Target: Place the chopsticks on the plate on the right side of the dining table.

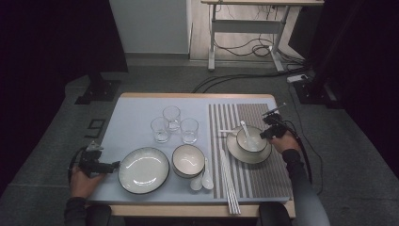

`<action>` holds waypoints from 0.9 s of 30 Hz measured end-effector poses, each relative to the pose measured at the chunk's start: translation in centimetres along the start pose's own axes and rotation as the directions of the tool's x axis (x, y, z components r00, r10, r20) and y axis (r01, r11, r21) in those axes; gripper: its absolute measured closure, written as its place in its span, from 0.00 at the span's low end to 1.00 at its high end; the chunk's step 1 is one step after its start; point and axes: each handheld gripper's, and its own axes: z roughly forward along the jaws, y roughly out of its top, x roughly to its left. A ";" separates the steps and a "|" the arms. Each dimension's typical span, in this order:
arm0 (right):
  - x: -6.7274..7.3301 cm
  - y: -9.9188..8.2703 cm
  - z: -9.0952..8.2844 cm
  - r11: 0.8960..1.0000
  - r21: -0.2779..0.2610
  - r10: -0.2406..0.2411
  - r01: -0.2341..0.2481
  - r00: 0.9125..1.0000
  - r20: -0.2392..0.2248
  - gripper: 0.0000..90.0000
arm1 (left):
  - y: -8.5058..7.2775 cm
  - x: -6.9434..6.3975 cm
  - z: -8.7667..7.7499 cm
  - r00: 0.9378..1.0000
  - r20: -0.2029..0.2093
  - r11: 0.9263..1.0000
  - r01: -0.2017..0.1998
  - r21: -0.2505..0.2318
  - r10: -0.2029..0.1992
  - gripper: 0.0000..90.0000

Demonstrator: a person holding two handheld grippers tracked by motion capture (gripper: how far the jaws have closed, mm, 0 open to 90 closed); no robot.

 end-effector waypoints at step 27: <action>0.1 0.5 0.2 1.000 -0.007 -0.006 0.006 1.000 -0.003 0.85 | 0.0 0.0 0.0 1.000 0.000 1.000 0.000 0.000 0.000 0.00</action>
